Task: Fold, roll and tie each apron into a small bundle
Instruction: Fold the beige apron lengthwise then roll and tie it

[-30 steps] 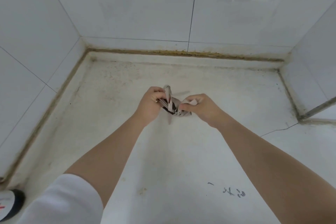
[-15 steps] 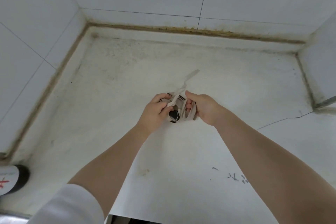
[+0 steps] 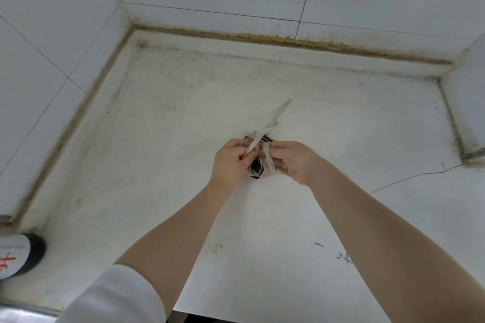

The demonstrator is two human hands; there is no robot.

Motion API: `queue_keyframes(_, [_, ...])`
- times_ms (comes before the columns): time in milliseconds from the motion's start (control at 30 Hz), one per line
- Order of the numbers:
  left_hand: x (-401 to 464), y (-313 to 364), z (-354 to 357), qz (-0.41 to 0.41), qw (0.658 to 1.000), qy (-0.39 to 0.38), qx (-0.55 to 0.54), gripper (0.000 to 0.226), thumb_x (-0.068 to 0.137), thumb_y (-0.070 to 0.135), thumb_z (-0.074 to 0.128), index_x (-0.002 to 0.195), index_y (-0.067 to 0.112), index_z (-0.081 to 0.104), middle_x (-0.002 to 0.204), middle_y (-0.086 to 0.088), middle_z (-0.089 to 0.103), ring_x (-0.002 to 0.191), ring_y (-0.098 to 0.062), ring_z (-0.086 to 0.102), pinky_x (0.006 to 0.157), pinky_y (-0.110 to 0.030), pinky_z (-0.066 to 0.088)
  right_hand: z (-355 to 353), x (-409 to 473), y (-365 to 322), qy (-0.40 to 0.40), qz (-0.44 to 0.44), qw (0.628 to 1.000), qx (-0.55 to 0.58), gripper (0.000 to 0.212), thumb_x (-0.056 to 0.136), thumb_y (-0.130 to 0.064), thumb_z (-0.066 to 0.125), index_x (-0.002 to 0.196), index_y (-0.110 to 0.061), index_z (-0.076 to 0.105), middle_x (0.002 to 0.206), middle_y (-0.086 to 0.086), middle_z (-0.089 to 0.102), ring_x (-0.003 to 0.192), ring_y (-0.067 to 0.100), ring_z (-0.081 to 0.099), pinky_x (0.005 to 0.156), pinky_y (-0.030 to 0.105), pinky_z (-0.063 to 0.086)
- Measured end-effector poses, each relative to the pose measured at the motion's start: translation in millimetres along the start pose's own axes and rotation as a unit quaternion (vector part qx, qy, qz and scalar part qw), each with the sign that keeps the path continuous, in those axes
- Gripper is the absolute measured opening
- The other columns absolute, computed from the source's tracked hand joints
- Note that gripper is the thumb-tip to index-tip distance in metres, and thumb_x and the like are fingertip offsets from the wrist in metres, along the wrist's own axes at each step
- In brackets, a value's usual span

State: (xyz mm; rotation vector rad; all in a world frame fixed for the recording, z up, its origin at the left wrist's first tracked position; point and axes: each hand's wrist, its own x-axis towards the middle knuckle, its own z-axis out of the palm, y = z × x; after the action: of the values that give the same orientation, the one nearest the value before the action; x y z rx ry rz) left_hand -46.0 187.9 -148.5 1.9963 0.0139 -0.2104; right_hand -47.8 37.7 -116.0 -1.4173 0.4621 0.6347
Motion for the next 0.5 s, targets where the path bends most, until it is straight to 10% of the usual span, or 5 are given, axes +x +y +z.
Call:
queue_keyframes(200, [2.5, 4.8, 5.2, 0.020, 1.000, -0.005, 0.003, 0.017, 0.076, 0.001, 0.072, 0.061, -0.004, 0.066, 0.092, 0.008, 0.055, 0.074, 0.004, 0.053, 0.064, -0.004, 0.039, 11.3, 1.9, -8.4, 0.071, -0.009, 0.994, -0.080, 0.009, 0.088, 0.002, 0.058, 0.085, -0.004, 0.063, 0.041, -0.006, 0.048, 0.032, 0.001, 0.041, 0.038, 0.009, 0.034])
queue_keyframes(433, [8.0, 1.5, -3.4, 0.046, 0.996, -0.050, 0.052, 0.007, 0.080, -0.001, 0.065, 0.087, -0.003, 0.065, 0.100, -0.002, 0.058, 0.091, -0.016, 0.055, 0.078, -0.018, 0.041, 24.2, 7.4, -33.3, 0.126, 0.006, 0.881, -0.457, 0.033, 0.082, -0.024, 0.055, 0.054, -0.013, 0.040, 0.051, 0.000, 0.039, 0.047, 0.016, 0.037, 0.046, 0.024, 0.027])
queue_keyframes(500, [9.4, 3.3, -1.8, 0.013, 0.999, -0.044, 0.025, 0.006, 0.086, 0.001, 0.056, 0.088, 0.003, 0.061, 0.094, -0.001, 0.057, 0.088, -0.018, 0.054, 0.074, -0.020, 0.040, 23.5, 10.3, -39.0, 0.095, 0.050, 0.918, -0.381, 0.031, 0.082, -0.023, 0.051, 0.054, -0.012, 0.041, 0.050, 0.002, 0.040, 0.043, 0.016, 0.037, 0.045, 0.021, 0.026])
